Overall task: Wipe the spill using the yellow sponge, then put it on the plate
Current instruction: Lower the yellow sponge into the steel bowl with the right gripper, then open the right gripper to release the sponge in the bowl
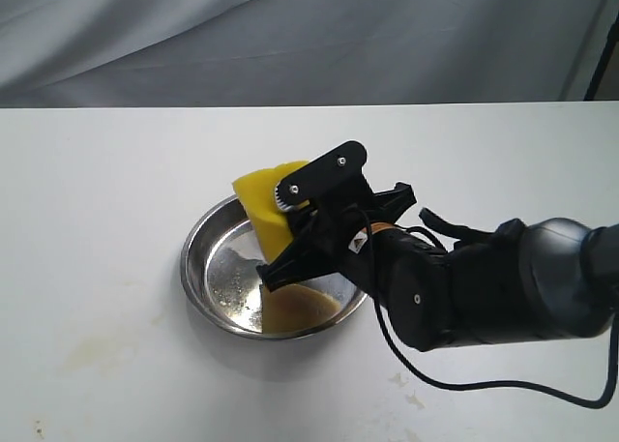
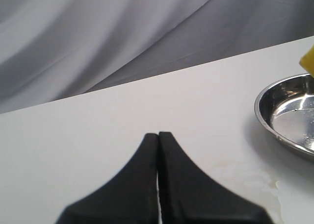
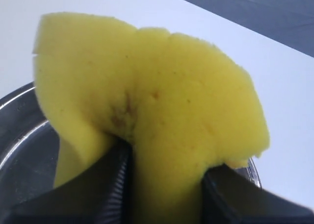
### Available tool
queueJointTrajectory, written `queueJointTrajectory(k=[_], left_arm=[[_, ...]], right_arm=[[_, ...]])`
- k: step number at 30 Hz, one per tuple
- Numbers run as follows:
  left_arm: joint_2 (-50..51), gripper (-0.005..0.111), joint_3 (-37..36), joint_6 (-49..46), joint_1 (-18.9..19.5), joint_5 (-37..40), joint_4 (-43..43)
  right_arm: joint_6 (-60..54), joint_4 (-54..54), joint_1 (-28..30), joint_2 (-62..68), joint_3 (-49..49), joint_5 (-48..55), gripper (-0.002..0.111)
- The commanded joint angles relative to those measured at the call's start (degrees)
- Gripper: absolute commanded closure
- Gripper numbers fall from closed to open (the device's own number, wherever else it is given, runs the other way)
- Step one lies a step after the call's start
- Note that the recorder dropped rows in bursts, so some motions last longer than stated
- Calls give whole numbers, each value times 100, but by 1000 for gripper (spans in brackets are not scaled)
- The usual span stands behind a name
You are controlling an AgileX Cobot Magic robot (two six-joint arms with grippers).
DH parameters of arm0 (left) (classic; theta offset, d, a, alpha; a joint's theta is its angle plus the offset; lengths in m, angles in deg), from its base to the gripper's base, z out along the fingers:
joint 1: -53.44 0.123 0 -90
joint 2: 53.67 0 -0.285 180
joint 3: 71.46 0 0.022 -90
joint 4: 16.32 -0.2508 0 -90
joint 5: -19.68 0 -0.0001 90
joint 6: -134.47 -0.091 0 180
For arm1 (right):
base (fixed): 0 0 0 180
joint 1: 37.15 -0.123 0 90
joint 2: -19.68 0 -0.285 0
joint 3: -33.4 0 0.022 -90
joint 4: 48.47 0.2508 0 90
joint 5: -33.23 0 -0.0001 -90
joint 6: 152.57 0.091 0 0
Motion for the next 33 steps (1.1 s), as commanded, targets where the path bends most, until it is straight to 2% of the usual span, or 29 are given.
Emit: queueJointTrajectory(k=[1,11,20,33], left_arm=[[-28,107,7,28,-4,-10,29],[-28,107,7,28,-4,-10,29],[-28,107,7,28,-4,-10,29],[-28,107,7,28,-4,-10,29]], right_arm=[[44,-124,32,94,-30,-98,68],[70,-310,32,94,-30,-255,53],[283,-338,32,94,-30,-377,26],[526,-643,19,94,-30,-691,24]])
